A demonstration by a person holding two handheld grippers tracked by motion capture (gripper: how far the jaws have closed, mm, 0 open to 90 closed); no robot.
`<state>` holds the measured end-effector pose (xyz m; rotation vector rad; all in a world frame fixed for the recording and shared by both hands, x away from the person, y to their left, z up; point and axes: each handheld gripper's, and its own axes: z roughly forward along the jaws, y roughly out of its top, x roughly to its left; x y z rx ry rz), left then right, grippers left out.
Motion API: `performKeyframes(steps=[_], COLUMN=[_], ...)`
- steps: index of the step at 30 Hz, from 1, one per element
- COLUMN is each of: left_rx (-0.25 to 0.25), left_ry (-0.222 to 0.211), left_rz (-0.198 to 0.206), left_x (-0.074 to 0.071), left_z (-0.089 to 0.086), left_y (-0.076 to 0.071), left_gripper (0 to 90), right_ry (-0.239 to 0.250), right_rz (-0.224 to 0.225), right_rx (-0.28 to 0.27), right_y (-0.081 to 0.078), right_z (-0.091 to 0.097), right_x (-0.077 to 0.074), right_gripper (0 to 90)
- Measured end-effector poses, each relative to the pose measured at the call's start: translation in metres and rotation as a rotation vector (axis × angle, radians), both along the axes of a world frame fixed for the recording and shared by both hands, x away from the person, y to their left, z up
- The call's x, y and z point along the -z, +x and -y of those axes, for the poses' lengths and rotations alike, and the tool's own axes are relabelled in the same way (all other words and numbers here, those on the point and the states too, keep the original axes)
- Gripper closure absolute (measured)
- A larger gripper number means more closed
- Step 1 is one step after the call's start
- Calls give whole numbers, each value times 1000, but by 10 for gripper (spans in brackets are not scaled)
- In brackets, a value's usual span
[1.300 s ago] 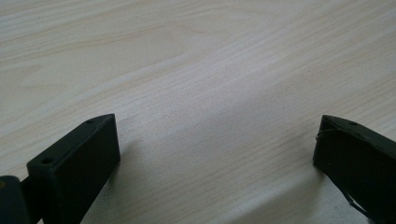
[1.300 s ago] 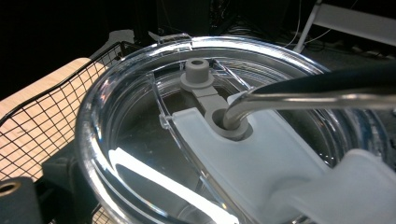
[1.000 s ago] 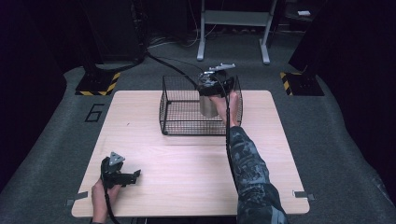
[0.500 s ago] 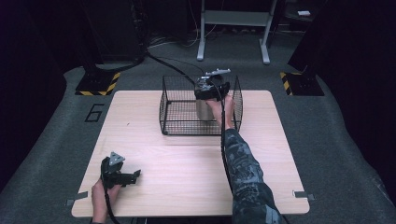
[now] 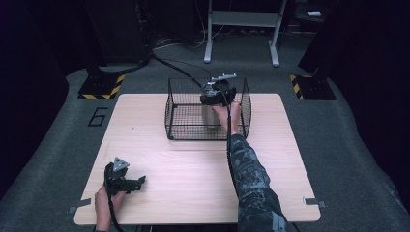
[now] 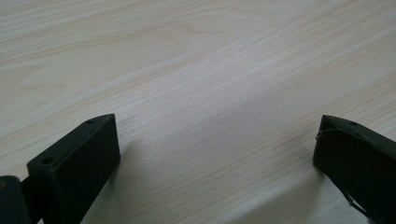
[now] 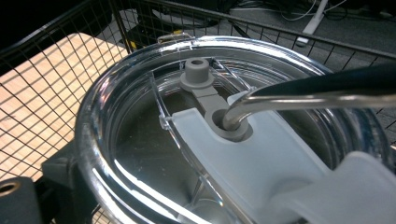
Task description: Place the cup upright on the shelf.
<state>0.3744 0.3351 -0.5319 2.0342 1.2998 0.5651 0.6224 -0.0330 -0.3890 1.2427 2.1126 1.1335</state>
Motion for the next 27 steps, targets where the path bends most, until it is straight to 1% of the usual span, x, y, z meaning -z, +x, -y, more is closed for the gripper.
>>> performKeyframes(steps=[1,3,4,6,7,12,13,15,16,17,18,19,21,23,25,26,27], left_rx=[0,0,-1,0,0,0,0,0,-1,0,0,0,0,0,0,-1,0], left_ry=[0,0,-1,0,0,0,0,0,-3,0,0,-1,0,-1,0,0,0], left_rz=[0,0,0,0,0,-1,0,0,-5,0,0,0,0,0,0,0,0], left_x=[0,0,0,0,0,0,0,0,0,0,0,0,0,0,0,0,0], left_z=[0,0,0,0,0,0,0,0,0,0,0,0,0,0,0,0,0], left_y=[0,0,0,0,0,0,0,0,0,0,0,0,0,0,0,0,0], left_gripper=[2,3,3,3,3,3,3,3,3,3,3,2,3,2,3,3,3], right_ry=[1,0,3,-3,2,-6,-12,-6,-12,-5,-17,-19,-15,-11,-16,-13,-21], right_rz=[-10,-8,-20,-14,-26,-27,-19,-20,-20,-24,-20,-12,-21,-40,-40,-45,-38], right_rx=[6,8,14,9,15,24,13,15,10,17,6,-4,-7,-10,-32,-29,-38], right_y=[1,2,2,3,3,7,7,7,6,5,4,3,1,-1,-3,-4,-5], right_z=[0,0,-1,0,-1,-2,-1,-2,-2,-2,-1,1,4,7,11,12,13], right_x=[2,5,6,9,10,15,15,16,16,17,17,18,20,20,21,21,21], right_gripper=[35,35,35,35,35,35,35,35,35,34,34,34,34,34,34,34,34])
